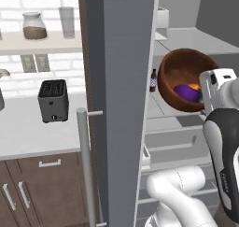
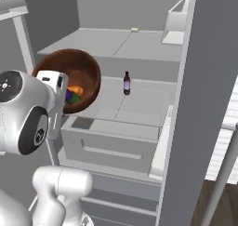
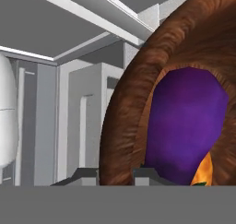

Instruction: Pick the chicken drumstick and eggplant from their plates and place them in the bowl. Then put the bowl in the fridge.

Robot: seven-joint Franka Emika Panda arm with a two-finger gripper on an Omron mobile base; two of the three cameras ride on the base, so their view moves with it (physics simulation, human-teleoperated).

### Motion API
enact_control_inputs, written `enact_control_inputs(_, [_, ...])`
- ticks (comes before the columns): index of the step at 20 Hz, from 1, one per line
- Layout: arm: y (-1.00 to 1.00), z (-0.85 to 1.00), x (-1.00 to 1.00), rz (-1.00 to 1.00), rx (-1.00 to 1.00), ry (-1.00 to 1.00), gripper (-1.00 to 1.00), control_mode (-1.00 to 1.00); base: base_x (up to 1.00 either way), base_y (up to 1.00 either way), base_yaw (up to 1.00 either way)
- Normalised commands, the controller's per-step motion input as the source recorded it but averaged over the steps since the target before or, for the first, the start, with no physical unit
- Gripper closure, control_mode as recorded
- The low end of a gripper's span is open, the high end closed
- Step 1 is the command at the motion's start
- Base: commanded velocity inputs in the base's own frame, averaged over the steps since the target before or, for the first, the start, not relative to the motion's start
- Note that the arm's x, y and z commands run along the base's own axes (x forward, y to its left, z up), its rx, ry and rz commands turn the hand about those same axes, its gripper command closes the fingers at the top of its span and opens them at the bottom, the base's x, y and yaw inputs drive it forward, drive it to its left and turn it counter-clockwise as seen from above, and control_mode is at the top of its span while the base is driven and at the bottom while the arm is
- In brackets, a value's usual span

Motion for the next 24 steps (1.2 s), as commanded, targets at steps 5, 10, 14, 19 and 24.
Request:
enact_control_inputs(5, [-0.23,0.11,0.32,0.00,0.00,0.03,1.00,-1.00,0.00,0.00,0.00])
enact_control_inputs(10, [-0.43,-0.04,0.37,0.00,0.00,0.00,1.00,-1.00,0.00,0.00,0.00])
enact_control_inputs(14, [-0.35,-0.22,0.34,0.00,0.00,0.00,1.00,-1.00,0.00,0.00,0.00])
enact_control_inputs(19, [-0.30,-0.42,0.18,0.00,0.00,0.00,1.00,-1.00,0.00,0.00,0.00])
enact_control_inputs(24, [-0.25,-0.48,0.12,0.00,0.00,0.00,1.00,-1.00,0.00,0.00,0.00])
